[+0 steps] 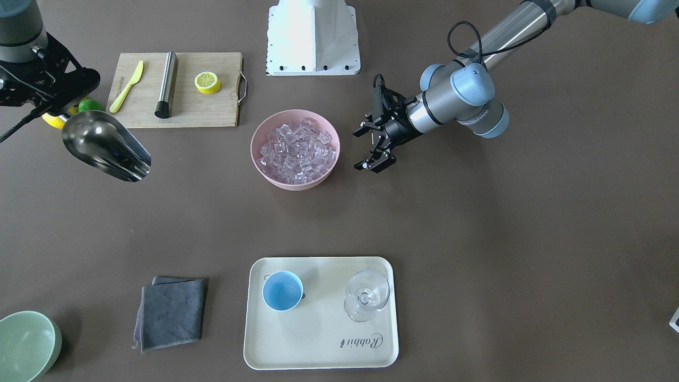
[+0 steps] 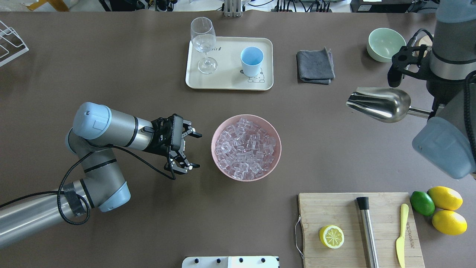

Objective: Put ice in cup with scoop
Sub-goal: 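Lift the metal scoop with the right gripper and swing it up, then bring the scoop over the pink bowl with the right gripper, then dip the scoop into the ice cubes with the right gripper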

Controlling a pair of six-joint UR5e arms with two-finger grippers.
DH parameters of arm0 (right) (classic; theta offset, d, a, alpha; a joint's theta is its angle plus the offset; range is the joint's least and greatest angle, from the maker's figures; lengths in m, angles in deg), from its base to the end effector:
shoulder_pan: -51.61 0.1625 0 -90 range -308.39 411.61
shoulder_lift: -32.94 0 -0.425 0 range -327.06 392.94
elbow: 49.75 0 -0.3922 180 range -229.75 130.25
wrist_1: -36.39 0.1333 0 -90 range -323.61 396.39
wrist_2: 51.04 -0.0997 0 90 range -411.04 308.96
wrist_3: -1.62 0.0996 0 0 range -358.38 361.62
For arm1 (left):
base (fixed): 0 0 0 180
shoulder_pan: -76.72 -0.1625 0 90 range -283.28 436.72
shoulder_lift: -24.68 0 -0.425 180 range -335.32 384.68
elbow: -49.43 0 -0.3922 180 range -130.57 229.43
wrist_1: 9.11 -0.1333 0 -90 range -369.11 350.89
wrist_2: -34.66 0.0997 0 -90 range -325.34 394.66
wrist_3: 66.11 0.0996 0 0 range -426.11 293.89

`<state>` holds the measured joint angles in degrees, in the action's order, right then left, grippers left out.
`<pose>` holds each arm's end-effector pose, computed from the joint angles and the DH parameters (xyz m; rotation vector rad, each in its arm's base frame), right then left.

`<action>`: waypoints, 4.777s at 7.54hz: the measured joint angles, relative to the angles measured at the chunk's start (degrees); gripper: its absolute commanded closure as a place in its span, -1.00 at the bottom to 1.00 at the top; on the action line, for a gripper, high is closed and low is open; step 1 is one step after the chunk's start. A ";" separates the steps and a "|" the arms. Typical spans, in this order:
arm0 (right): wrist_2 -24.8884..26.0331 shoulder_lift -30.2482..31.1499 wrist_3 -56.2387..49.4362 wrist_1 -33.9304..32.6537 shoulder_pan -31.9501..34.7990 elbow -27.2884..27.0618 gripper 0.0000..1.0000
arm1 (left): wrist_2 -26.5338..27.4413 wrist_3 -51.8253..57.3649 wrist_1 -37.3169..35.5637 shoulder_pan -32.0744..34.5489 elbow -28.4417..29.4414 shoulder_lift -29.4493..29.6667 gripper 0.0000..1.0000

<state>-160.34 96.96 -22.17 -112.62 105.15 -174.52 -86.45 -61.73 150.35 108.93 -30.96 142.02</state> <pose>-0.2047 -0.4460 0.2933 -0.0076 -0.3542 -1.0462 0.5138 -0.4204 0.3252 1.2230 1.1405 1.2530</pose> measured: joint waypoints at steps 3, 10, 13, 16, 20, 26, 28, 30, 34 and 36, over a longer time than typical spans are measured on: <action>5.12 -8.29 -0.02 -6.21 -8.67 -0.44 1.00 | -0.09 -0.07 -0.20 -0.13 -0.02 0.08 -0.96; -6.43 -28.70 0.98 -23.63 -13.38 20.25 1.00 | 0.09 0.10 -0.32 -0.14 -0.03 0.00 -0.96; -7.38 -32.74 2.16 -25.16 -15.55 30.77 1.00 | -0.08 0.11 -0.30 -0.14 -0.02 -0.05 -0.96; -7.25 -34.78 5.22 -25.24 -17.39 33.03 1.00 | -0.26 0.18 -0.37 -0.14 -0.02 -0.09 -0.96; -6.47 -36.80 8.11 -25.19 -19.29 36.51 1.00 | -0.27 0.16 -0.46 -0.04 -0.12 -0.09 -0.96; -5.32 -36.91 12.29 -24.98 -22.14 38.36 1.00 | -0.28 0.17 -0.99 0.17 -0.38 -0.26 -0.96; -4.68 -36.87 12.76 -24.83 -22.92 38.68 1.00 | -0.23 0.12 -1.00 0.21 -0.49 -0.38 -0.96; -4.27 -36.90 12.91 -24.65 -23.32 39.07 1.00 | -0.16 0.10 -1.00 0.27 -0.55 -0.49 -0.96; -3.49 -37.32 12.95 -22.61 -23.39 41.63 1.00 | -0.11 0.10 -1.00 0.38 -0.58 -0.61 -0.96; -3.39 -37.32 13.02 -20.74 -23.39 43.40 1.00 | -0.10 0.10 -1.00 0.44 -0.59 -0.61 -0.96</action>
<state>-163.72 59.64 -9.15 -133.35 81.75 -131.12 -86.55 -61.63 149.36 109.37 -31.55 141.41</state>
